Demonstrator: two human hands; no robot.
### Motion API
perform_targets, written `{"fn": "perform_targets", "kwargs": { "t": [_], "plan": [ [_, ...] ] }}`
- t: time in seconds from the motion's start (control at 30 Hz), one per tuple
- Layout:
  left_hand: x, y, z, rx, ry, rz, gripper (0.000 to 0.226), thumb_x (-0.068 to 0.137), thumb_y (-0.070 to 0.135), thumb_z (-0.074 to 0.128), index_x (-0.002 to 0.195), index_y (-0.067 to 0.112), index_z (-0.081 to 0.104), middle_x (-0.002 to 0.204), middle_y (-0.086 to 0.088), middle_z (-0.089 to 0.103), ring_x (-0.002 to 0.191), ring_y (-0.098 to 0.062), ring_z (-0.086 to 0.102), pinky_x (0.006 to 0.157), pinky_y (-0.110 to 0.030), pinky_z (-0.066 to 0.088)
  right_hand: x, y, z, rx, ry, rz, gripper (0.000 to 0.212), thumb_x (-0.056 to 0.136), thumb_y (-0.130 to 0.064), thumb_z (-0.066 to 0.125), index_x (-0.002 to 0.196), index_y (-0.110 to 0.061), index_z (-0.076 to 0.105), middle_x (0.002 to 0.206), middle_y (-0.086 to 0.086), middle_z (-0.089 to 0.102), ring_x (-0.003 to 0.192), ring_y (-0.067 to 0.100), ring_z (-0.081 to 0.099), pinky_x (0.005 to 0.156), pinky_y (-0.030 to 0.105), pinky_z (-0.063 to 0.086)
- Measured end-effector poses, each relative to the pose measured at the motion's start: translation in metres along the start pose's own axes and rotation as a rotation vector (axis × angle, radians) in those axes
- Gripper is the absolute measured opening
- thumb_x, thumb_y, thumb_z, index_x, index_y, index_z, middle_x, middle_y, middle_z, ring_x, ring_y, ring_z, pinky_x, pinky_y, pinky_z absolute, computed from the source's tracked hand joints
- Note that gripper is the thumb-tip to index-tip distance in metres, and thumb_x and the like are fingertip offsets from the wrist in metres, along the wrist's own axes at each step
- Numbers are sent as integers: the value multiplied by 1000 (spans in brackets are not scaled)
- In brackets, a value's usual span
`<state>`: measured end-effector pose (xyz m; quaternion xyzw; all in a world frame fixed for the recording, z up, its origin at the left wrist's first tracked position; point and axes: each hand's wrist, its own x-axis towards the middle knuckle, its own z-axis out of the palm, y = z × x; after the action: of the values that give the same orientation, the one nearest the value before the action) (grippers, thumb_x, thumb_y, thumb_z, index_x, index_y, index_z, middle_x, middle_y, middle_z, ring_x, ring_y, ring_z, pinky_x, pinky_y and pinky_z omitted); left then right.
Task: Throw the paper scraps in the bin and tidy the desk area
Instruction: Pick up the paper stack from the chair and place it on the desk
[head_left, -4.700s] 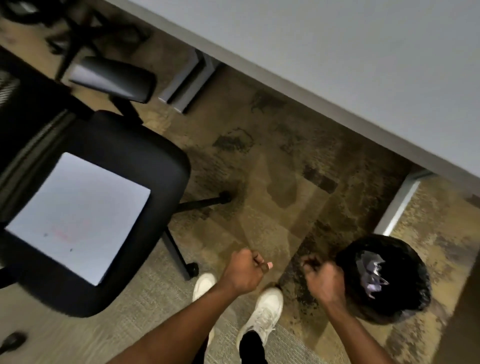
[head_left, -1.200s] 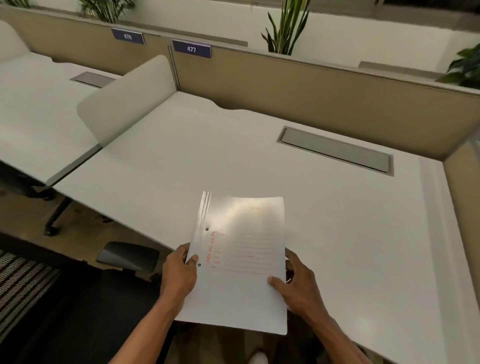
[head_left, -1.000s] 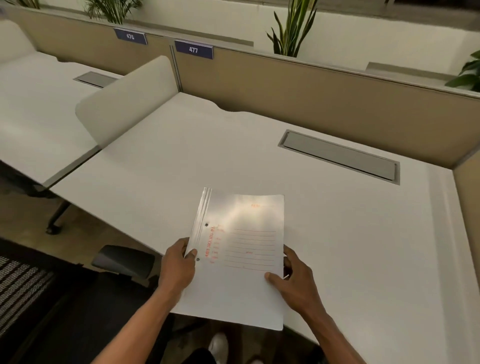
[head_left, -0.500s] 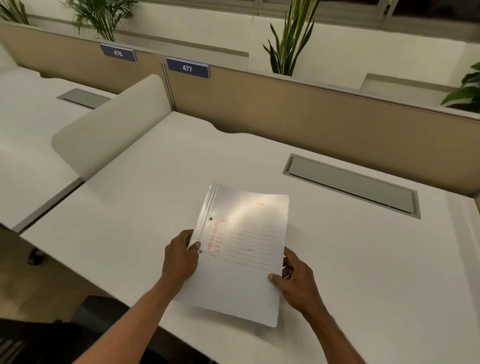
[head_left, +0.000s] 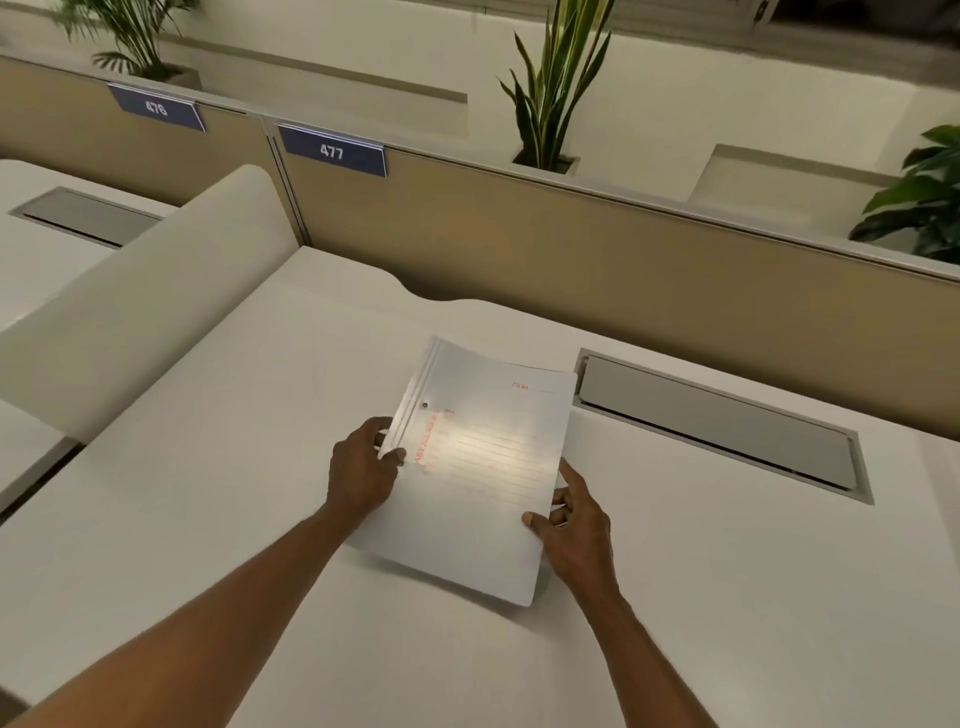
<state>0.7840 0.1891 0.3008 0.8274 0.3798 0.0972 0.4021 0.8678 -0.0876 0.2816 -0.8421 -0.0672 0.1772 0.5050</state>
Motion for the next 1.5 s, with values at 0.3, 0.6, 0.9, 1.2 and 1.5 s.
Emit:
{"fn": "perform_targets", "kwargs": {
  "t": [0.3, 0.6, 0.9, 1.2, 1.5],
  "plan": [
    [121, 26, 29, 82, -27, 57, 48, 88, 18, 78, 135, 19, 67, 123, -8, 75, 111, -31, 71, 99, -43, 56, 107, -19, 18, -25, 56, 20, 92, 75, -7, 88, 153, -31, 45, 99, -5, 68, 82, 10, 67, 78, 22, 53],
    [179, 42, 56, 230, -65, 102, 49, 96, 24, 74, 142, 13, 62, 134, -10, 68, 119, -34, 67, 105, -51, 55, 168, -19, 28, -146, 94, 24, 89, 78, -9, 88, 154, -20, 43, 116, 1, 72, 99, 20, 71, 92, 32, 57],
    [193, 50, 70, 321, -40, 75, 47, 96, 24, 72, 141, 14, 62, 132, -10, 64, 120, -35, 64, 99, -49, 56, 183, -20, 37, -403, 100, -7, 76, 85, -17, 83, 151, -9, 45, 138, 12, 48, 120, 30, 61, 106, 37, 51],
    [193, 43, 74, 408, -71, 177, 38, 96, 41, 72, 128, 19, 74, 138, -4, 63, 129, -27, 54, 95, -47, 53, 176, -7, 45, -664, 117, -210, 51, 95, -36, 70, 139, -14, 62, 149, 12, 43, 145, 29, 36, 108, 45, 51],
    [167, 20, 90, 644, -248, 328, 99, 87, 77, 59, 162, 18, 32, 176, -13, 16, 160, -37, 22, 121, -57, 37, 129, 18, 61, -783, -40, -387, 83, 90, -81, 35, 158, -33, 34, 173, 8, 7, 161, 25, 2, 129, 44, 17]
  ]
}}
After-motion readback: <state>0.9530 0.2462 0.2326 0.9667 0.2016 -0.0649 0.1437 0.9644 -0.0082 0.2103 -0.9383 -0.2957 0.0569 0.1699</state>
